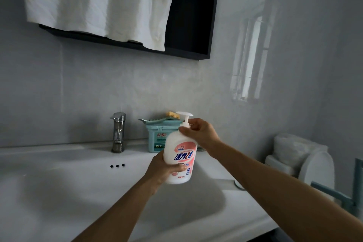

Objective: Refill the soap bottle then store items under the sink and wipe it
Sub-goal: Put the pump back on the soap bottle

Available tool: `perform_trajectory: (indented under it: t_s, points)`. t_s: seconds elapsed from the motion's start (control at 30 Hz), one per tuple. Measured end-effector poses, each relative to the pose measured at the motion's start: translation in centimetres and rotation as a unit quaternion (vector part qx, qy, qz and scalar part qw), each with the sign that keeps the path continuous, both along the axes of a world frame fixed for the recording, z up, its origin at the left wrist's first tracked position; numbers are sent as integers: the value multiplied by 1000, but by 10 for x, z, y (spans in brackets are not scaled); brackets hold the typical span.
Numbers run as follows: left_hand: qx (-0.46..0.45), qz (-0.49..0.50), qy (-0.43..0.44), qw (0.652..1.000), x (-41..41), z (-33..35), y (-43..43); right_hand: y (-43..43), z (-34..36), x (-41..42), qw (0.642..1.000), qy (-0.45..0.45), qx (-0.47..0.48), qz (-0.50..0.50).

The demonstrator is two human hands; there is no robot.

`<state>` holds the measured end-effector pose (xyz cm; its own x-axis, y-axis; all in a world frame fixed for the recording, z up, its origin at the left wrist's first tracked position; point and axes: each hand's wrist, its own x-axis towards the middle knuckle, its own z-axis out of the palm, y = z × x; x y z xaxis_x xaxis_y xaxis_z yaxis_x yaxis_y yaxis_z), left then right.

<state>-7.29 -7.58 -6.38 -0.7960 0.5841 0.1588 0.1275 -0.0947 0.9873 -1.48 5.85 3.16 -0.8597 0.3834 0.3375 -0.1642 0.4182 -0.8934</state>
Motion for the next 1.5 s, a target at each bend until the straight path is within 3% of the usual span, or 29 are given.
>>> perform_trajectory:
  t_s: [0.13,0.23,0.3,0.53,0.77,0.87,1.03,1.1,1.23,1.5]
  points:
    - [-24,-26,-4,999,1,4,-4,2,1,-1,997,-41,45,43]
    - [-40,-68,-26,997,4,8,-6,2,5,4,992,-58,23,113]
    - [-51,-74,-31,995,6,7,-6,2,6,6,992,-60,32,105]
    - [-35,68,12,997,5,-4,3,-17,-4,0,1000,1,5,-20]
    - [-47,235,102,965,17,0,7,-32,-2,-3,997,39,18,-64]
    - [-45,245,115,962,19,2,8,-31,4,2,998,36,14,-58]
    - [-25,180,64,981,16,9,4,-19,24,7,999,31,-21,-28]
    - [-27,169,60,983,13,7,3,-11,36,8,998,37,26,-47]
    - [-39,160,76,983,11,3,3,0,57,8,973,-16,211,-88]
    - [-38,71,44,996,9,4,-2,6,70,13,909,-91,406,-13]
